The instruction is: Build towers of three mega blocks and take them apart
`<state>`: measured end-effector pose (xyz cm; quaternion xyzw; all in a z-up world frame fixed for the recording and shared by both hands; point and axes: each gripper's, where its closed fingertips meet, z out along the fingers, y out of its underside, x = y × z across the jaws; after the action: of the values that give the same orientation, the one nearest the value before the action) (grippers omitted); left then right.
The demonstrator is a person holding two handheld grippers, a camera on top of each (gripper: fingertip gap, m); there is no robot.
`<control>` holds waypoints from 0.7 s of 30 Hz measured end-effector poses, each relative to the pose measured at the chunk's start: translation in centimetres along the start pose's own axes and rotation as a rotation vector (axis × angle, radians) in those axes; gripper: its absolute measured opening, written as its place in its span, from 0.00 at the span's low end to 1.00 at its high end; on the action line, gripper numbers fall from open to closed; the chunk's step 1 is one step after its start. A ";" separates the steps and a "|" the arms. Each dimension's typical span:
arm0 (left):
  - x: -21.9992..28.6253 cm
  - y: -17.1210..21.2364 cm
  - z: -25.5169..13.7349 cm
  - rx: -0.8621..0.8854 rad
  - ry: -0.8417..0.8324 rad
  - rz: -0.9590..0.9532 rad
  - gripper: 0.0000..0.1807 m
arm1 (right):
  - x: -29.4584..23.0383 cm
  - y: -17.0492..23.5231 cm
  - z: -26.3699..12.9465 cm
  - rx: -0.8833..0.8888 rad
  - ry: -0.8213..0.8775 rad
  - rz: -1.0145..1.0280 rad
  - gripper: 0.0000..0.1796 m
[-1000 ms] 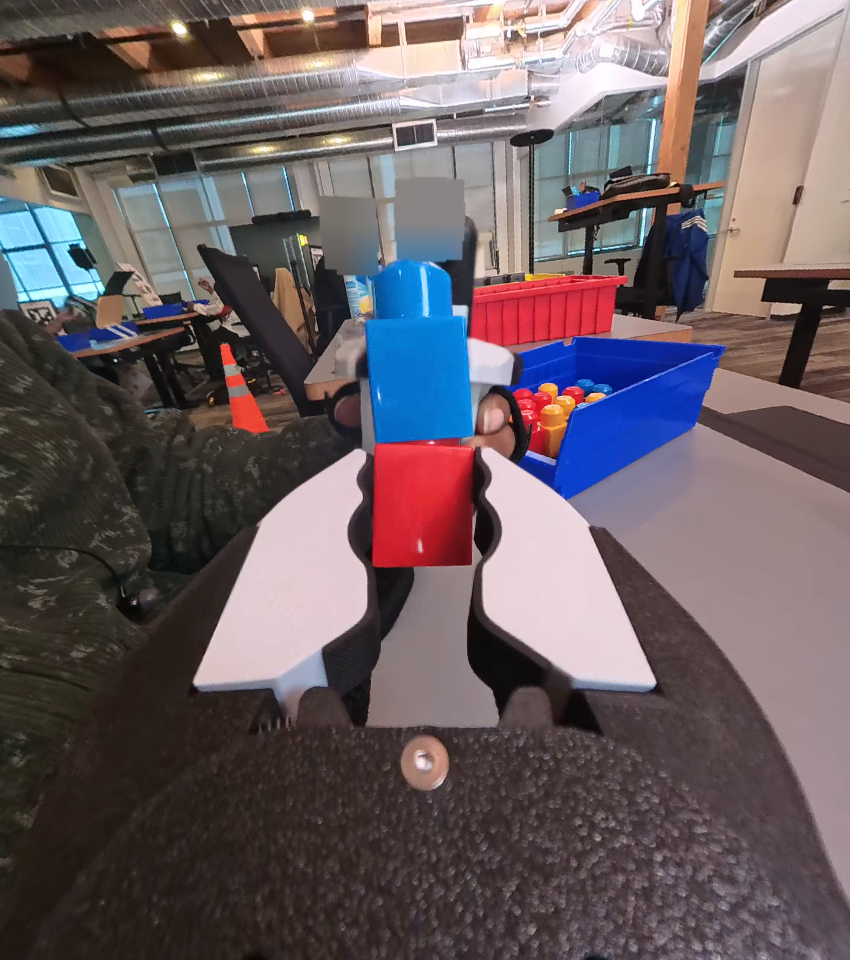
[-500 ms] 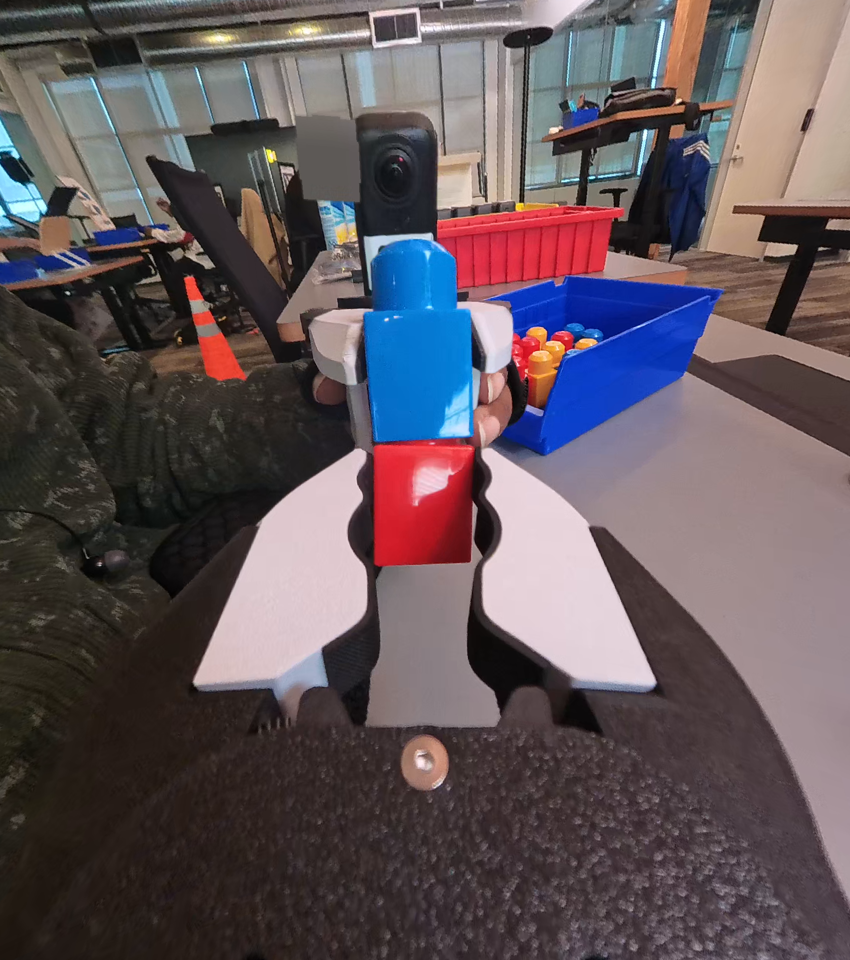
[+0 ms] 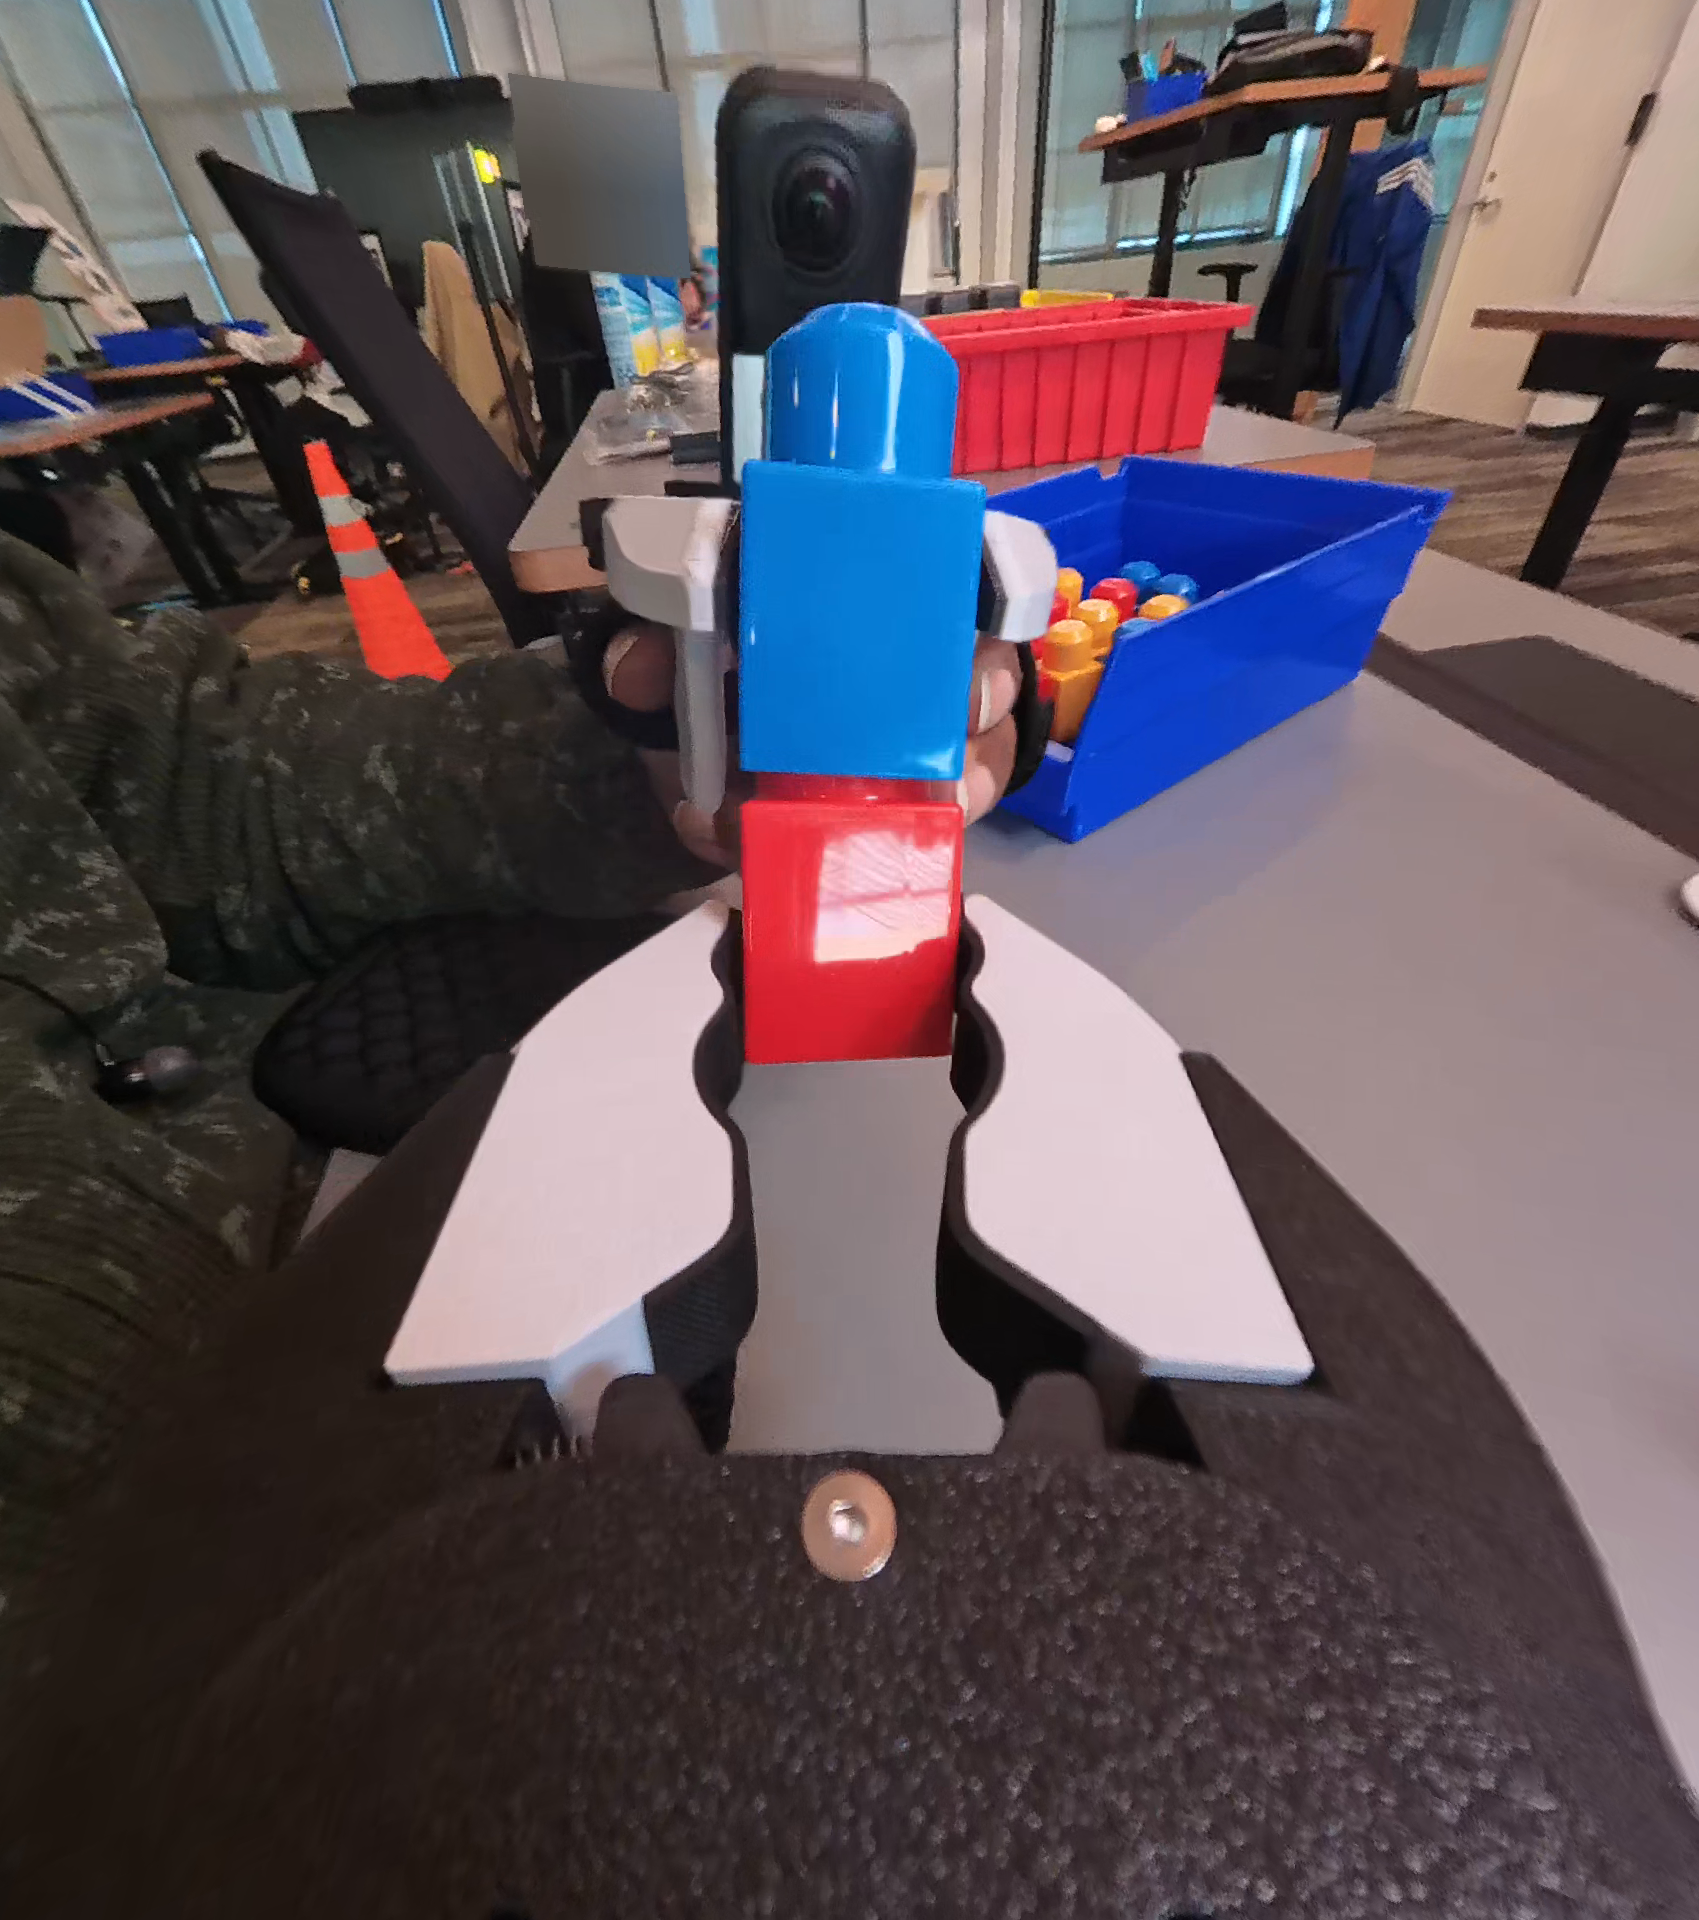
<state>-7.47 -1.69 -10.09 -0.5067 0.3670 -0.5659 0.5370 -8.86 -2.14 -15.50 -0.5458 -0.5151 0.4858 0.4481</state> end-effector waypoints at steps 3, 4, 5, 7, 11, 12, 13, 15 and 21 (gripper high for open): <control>0.0 -0.4 0.3 0.033 -0.016 -0.016 0.20 | 0.1 -1.0 -0.2 0.054 0.049 -0.015 0.20; -0.1 -0.3 0.3 0.019 -0.023 -0.009 0.20 | 0.2 -1.1 -0.2 0.062 0.055 -0.013 0.20; 0.0 -0.3 0.3 0.010 -0.026 -0.004 0.20 | 0.2 -1.2 -0.3 0.069 0.055 -0.010 0.20; 0.1 -0.2 0.2 -0.008 -0.018 0.001 0.20 | 0.0 -1.3 -0.4 0.071 0.048 -0.012 0.20; 0.5 0.6 -0.1 -0.076 0.016 0.025 0.20 | -0.4 -1.1 -0.5 0.048 0.013 -0.021 0.20; 0.6 0.8 -0.2 -0.091 0.028 0.025 0.20 | -0.6 -1.1 -0.6 0.046 0.001 -0.019 0.20; 0.6 1.1 -0.3 -0.106 0.034 0.029 0.20 | -0.6 -1.0 -0.7 0.037 -0.007 -0.018 0.20; 0.9 1.4 -0.4 -0.126 0.053 0.044 0.20 | -0.9 -0.7 -0.7 0.019 -0.027 -0.018 0.20; 1.4 1.9 -0.6 -0.165 0.077 0.070 0.20 | -1.4 -0.2 -0.6 0.001 -0.069 -0.010 0.20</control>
<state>-7.47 -3.40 -11.83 -0.5139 0.4501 -0.5339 0.4982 -8.32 -3.55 -15.08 -0.5260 -0.5328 0.5022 0.4329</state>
